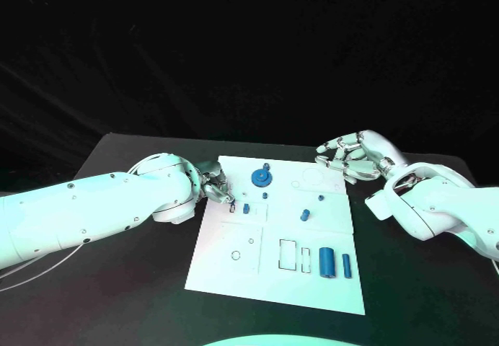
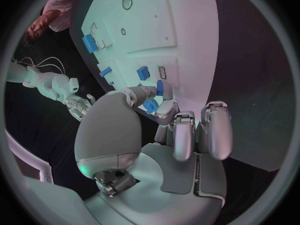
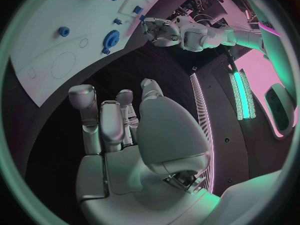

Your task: Assemble the parts on the task board

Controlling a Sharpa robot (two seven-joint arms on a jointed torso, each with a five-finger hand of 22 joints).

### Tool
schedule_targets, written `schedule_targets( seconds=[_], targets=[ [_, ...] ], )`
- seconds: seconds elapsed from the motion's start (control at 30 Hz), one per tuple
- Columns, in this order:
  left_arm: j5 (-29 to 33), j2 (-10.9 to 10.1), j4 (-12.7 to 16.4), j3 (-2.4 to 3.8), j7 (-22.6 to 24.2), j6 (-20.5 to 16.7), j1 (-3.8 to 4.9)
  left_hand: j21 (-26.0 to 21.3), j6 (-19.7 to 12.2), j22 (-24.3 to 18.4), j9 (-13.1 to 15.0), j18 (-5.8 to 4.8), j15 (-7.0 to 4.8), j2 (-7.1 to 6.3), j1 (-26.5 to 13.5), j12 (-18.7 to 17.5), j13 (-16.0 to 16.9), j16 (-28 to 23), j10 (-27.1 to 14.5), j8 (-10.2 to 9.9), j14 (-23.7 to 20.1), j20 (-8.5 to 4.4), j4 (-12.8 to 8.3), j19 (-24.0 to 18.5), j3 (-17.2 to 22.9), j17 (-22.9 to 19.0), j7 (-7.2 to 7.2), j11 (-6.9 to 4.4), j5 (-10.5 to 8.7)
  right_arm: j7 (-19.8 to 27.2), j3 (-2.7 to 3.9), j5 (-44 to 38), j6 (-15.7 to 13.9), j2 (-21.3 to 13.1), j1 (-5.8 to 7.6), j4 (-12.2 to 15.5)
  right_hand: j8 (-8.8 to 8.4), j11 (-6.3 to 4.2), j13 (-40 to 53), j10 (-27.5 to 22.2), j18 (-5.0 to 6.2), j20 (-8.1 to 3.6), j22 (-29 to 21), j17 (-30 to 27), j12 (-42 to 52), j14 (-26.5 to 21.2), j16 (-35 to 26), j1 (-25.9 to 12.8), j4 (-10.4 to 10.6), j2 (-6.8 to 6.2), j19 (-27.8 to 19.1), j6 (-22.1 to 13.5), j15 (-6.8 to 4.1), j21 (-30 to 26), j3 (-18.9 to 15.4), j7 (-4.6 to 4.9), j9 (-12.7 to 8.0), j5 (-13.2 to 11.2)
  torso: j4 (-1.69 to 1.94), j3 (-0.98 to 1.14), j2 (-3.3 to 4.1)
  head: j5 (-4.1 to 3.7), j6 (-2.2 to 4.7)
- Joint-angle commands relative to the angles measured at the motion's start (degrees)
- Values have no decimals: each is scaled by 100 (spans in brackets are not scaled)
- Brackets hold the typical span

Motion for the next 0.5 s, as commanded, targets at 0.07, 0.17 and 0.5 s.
schedule_targets(
  seconds=[0.07, 0.17, 0.5],
  targets=[
    [-44, 18, 20, 3, -57, 383, -6, 19, 173, 816, 510, -35, -38, 33, 49, 28, 8, 26, 59, 20, 583, 0, -772, 153, 725, 1509, -150, -13, 18, 59, 0, -27, 81, -2, -2, 9, 23, -10, -13, -34, 60, -1, -4, -4, 22, -32, -29, -66, 1, -1, -7, -23, 16, -39, -26, 2, 10, 29, 1, 3, -2, 1, -6],
    [-34, 21, 19, 3, -74, 437, -7, 19, 173, 816, 510, -35, -38, 33, 49, 28, 8, 26, 59, 20, 583, 0, -772, 153, 725, 1509, -150, -13, 18, 59, 0, -27, 81, -1, -2, 10, 23, -10, -13, -34, 60, -1, -4, -4, 22, -32, -29, -66, 1, -1, -7, -23, 16, -39, -26, 2, 10, 29, 1, 3, 0, 1, -14],
    [-24, 36, -5, 3, -145, 603, -12, 20, 174, 817, 510, -36, -39, 31, 48, 28, 9, 26, 61, 19, 583, -1, -774, 154, 726, 1509, -150, -14, 18, 66, 0, -25, 86, 3, -2, 10, 23, -10, -13, -34, 60, -1, -4, -4, 22, -32, -29, -66, 1, -1, -7, -23, 16, -39, -26, 2, 10, 29, 3, 5, 1, 19, -22]
  ],
)
